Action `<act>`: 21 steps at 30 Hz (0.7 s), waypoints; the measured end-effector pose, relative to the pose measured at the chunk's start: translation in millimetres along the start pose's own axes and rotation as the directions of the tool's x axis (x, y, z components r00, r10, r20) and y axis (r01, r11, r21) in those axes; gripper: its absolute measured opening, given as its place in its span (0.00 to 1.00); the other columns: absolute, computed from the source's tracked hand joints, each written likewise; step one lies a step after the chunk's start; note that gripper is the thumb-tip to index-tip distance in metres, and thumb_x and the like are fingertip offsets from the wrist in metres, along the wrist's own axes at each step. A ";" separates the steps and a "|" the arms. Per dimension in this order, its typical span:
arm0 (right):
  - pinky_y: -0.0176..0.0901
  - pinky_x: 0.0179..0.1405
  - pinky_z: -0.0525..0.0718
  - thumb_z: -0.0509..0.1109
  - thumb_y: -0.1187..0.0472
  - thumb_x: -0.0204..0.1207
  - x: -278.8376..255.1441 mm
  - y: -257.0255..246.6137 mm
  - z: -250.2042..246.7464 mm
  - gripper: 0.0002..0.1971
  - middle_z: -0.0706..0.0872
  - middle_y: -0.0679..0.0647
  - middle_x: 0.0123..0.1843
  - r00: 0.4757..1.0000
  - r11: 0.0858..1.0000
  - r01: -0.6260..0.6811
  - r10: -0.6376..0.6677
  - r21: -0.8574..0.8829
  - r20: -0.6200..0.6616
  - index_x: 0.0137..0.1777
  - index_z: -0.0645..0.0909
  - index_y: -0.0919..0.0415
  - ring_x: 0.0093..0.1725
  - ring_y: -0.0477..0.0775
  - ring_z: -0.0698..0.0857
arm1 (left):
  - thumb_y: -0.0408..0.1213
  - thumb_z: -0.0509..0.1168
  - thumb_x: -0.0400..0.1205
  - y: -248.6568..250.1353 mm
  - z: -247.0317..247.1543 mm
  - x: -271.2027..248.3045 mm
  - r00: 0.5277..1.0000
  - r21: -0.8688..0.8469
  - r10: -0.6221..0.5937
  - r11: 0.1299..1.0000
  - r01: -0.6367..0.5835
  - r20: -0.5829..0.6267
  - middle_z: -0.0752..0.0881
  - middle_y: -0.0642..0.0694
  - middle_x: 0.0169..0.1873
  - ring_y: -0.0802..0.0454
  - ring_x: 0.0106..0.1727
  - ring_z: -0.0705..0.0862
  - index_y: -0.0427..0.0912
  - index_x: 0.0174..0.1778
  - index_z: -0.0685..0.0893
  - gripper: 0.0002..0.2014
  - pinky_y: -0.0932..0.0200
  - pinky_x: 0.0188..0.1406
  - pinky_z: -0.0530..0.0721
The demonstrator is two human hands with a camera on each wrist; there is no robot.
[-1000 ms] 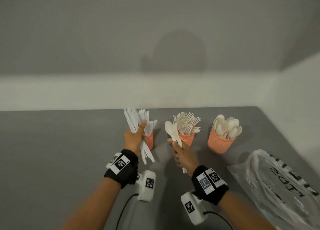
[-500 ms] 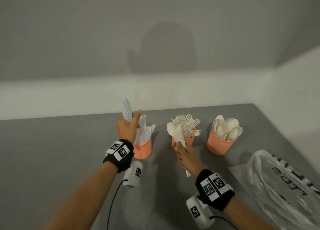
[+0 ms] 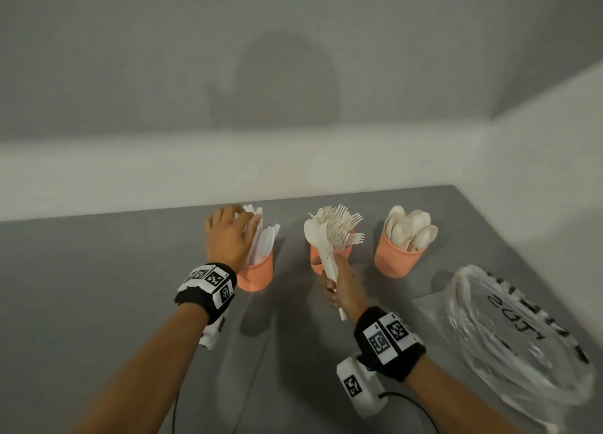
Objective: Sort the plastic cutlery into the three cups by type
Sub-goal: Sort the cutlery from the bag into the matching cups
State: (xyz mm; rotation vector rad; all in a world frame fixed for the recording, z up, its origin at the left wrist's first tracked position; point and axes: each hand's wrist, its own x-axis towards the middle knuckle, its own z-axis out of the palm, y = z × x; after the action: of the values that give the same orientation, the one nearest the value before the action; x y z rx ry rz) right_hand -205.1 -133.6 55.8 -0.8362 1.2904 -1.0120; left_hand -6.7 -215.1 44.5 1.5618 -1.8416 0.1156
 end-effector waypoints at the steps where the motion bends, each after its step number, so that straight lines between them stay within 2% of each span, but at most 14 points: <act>1: 0.28 0.10 0.57 0.44 0.51 0.85 -1.8 -0.8 0.6 0.22 0.63 0.46 0.16 1.000 1.000 0.002 -0.002 -0.008 -0.005 0.37 0.74 0.56 0.11 0.39 0.58 | 0.45 0.53 0.80 -2.9 0.5 -0.2 0.999 0.082 0.016 0.996 -0.019 0.032 0.87 0.35 0.49 0.34 0.51 0.84 0.37 0.44 0.88 0.20 0.42 0.52 0.78; 3: 0.28 0.10 0.57 0.47 0.55 0.85 -4.6 -0.6 0.9 0.18 0.63 0.50 0.21 1.000 0.998 0.028 -0.028 -0.052 -0.009 0.40 0.74 0.57 0.12 0.40 0.59 | 0.45 0.47 0.82 -5.0 0.6 -0.7 0.990 0.192 0.024 0.980 -0.050 0.136 0.85 0.34 0.57 0.33 0.61 0.81 0.37 0.51 0.86 0.24 0.34 0.62 0.74; 5: 0.29 0.11 0.58 0.50 0.58 0.84 -6.6 1.1 1.3 0.12 0.64 0.51 0.25 0.998 0.992 0.063 -0.065 -0.111 -0.019 0.44 0.72 0.58 0.12 0.40 0.60 | 0.47 0.38 0.82 -4.4 0.0 -1.4 0.971 0.242 -0.011 0.969 -0.049 0.239 0.79 0.35 0.68 0.35 0.73 0.72 0.35 0.64 0.80 0.31 0.29 0.73 0.60; 7: 0.28 0.12 0.59 0.52 0.60 0.84 -10.4 1.8 1.0 0.09 0.66 0.53 0.27 0.994 0.986 0.101 -0.106 -0.132 -0.029 0.44 0.70 0.58 0.12 0.40 0.62 | 0.52 0.29 0.78 1.9 -5.0 -0.1 0.951 0.262 -0.085 0.965 0.005 0.296 0.65 0.37 0.78 0.39 0.81 0.58 0.35 0.75 0.68 0.38 0.33 0.78 0.44; 8: 0.28 0.12 0.60 0.51 0.60 0.84 -13.1 1.1 0.9 0.09 0.66 0.53 0.27 0.990 0.983 0.128 -0.134 -0.135 -0.033 0.44 0.70 0.60 0.13 0.40 0.63 | 0.54 0.28 0.77 5.9 -7.7 0.3 0.954 0.246 -0.109 0.968 0.038 0.279 0.60 0.37 0.80 0.40 0.83 0.54 0.36 0.78 0.62 0.40 0.36 0.79 0.40; 10: 0.26 0.14 0.62 0.49 0.60 0.85 -17.6 -0.8 -0.3 0.11 0.67 0.53 0.29 0.977 0.971 0.198 -0.207 -0.135 -0.059 0.44 0.68 0.63 0.13 0.39 0.65 | 0.56 0.32 0.78 19.9 -17.0 -2.2 0.979 0.118 -0.085 0.991 0.064 0.185 0.59 0.34 0.80 0.38 0.82 0.55 0.37 0.80 0.57 0.38 0.38 0.80 0.45; 12: 0.24 0.17 0.64 0.47 0.59 0.86 -19.5 -1.9 -2.3 0.13 0.68 0.51 0.27 0.957 0.948 0.245 -0.269 -0.201 -0.105 0.46 0.70 0.63 0.14 0.39 0.67 | 0.54 0.42 0.81 44.2 -28.1 -7.5 0.997 -0.143 -0.058 0.988 0.065 0.052 0.68 0.34 0.75 0.38 0.76 0.66 0.37 0.78 0.64 0.33 0.42 0.77 0.62; 14: 0.25 0.21 0.68 0.48 0.58 0.87 -19.0 -1.3 -4.2 0.13 0.68 0.51 0.25 0.929 0.918 0.300 -0.342 -0.259 -0.139 0.44 0.72 0.57 0.16 0.39 0.69 | 0.49 0.52 0.82 73.4 -35.7 -14.6 0.989 -0.398 -0.146 0.906 0.143 0.022 0.78 0.40 0.63 0.44 0.62 0.78 0.39 0.72 0.72 0.26 0.47 0.65 0.77; 16: 0.28 0.23 0.68 0.49 0.61 0.86 -19.3 -1.8 -6.4 0.13 0.66 0.53 0.25 0.904 0.908 0.357 -0.395 -0.218 -0.165 0.42 0.71 0.57 0.17 0.39 0.67 | 0.46 0.59 0.81 100.6 -35.8 -21.4 0.960 -0.565 -0.239 0.777 0.279 0.146 0.82 0.45 0.51 0.48 0.49 0.82 0.39 0.68 0.76 0.21 0.53 0.53 0.81; 18: 0.29 0.23 0.68 0.50 0.61 0.86 -20.7 -2.5 -11.0 0.12 0.67 0.53 0.27 0.888 0.895 0.392 -0.428 -0.212 -0.166 0.44 0.71 0.61 0.19 0.39 0.67 | 0.46 0.62 0.81 121.2 -31.0 -27.2 0.889 -0.622 -0.273 0.639 0.453 0.367 0.83 0.46 0.48 0.48 0.45 0.82 0.40 0.67 0.75 0.21 0.55 0.48 0.81; 19: 0.28 0.24 0.69 0.50 0.60 0.86 -22.0 -2.4 -13.5 0.12 0.68 0.52 0.28 0.880 0.884 0.404 -0.446 -0.235 -0.162 0.44 0.72 0.60 0.19 0.39 0.68 | 0.47 0.63 0.81 128.6 -27.1 -30.2 0.859 -0.623 -0.263 0.600 0.502 0.440 0.83 0.44 0.49 0.49 0.44 0.82 0.40 0.67 0.74 0.21 0.56 0.44 0.81; 21: 0.27 0.26 0.71 0.50 0.60 0.86 -25.1 0.0 -19.5 0.13 0.72 0.48 0.28 0.858 0.854 0.441 -0.491 -0.274 -0.148 0.41 0.72 0.54 0.20 0.37 0.73 | 0.46 0.63 0.81 140.2 -19.1 -35.0 0.849 -0.625 -0.217 0.594 0.506 0.482 0.84 0.44 0.45 0.50 0.39 0.83 0.42 0.65 0.74 0.19 0.62 0.32 0.80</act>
State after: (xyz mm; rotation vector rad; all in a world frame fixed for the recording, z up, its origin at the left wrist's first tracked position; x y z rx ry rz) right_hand -224.3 -109.1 62.5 -1.2958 1.4394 -1.3848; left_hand -122.5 -139.4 90.2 1.3502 -1.4454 -1.0685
